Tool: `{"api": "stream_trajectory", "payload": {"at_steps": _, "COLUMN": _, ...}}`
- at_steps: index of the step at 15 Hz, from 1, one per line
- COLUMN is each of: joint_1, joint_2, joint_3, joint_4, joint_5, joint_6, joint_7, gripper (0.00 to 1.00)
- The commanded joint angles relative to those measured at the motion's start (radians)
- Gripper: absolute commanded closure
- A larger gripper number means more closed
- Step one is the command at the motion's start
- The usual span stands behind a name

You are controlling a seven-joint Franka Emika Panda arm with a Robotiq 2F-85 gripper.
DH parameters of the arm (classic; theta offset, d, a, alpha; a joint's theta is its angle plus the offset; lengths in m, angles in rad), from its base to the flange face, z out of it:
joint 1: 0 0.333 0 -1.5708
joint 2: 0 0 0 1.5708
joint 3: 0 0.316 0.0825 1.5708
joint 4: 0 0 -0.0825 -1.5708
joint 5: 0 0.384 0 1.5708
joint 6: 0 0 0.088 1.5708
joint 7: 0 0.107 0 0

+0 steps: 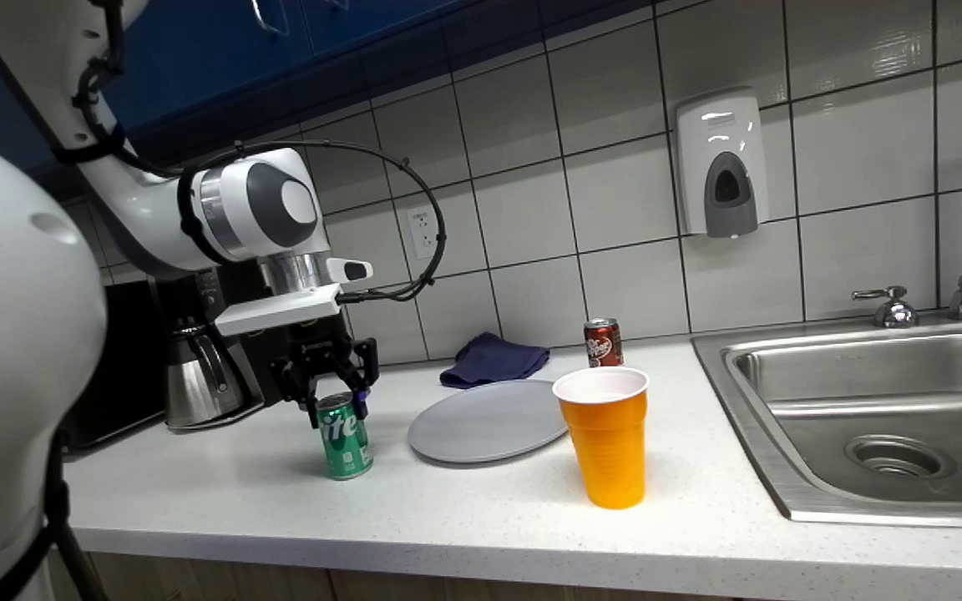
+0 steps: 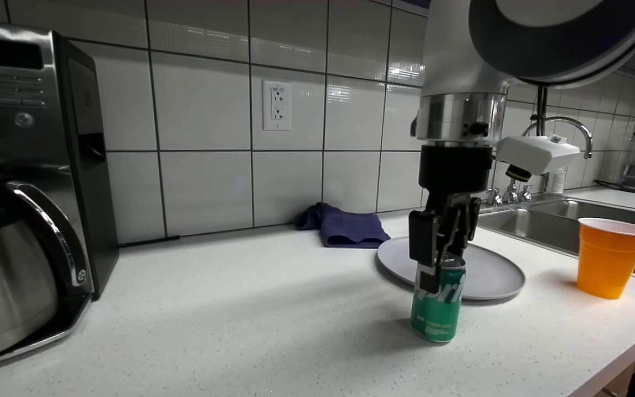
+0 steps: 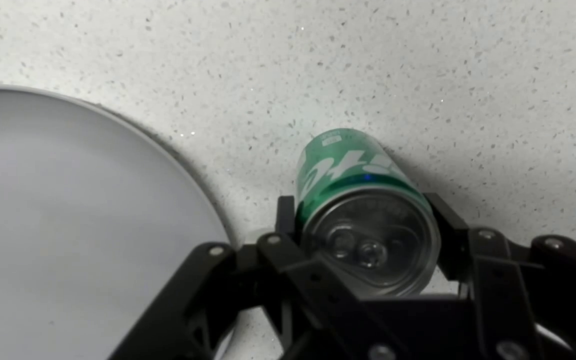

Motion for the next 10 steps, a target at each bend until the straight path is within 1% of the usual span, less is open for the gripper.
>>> {"api": "stream_trajectory", "payload": {"at_steps": 1, "joint_1": 0.0, "joint_2": -0.052, "joint_3": 0.01, "joint_4": -0.01, "joint_5": 0.004, "joint_6": -0.011, "joint_7": 0.016, "gripper": 0.62}}
{"api": "stream_trajectory", "payload": {"at_steps": 8, "joint_1": -0.001, "joint_2": -0.115, "joint_3": 0.008, "joint_4": -0.019, "joint_5": 0.009, "joint_6": -0.026, "joint_7": 0.017, "gripper": 0.62}}
{"api": "stream_trajectory", "payload": {"at_steps": 10, "joint_1": 0.0, "joint_2": -0.131, "joint_3": 0.002, "joint_4": -0.022, "joint_5": 0.025, "joint_6": -0.024, "joint_7": 0.001, "gripper": 0.62}}
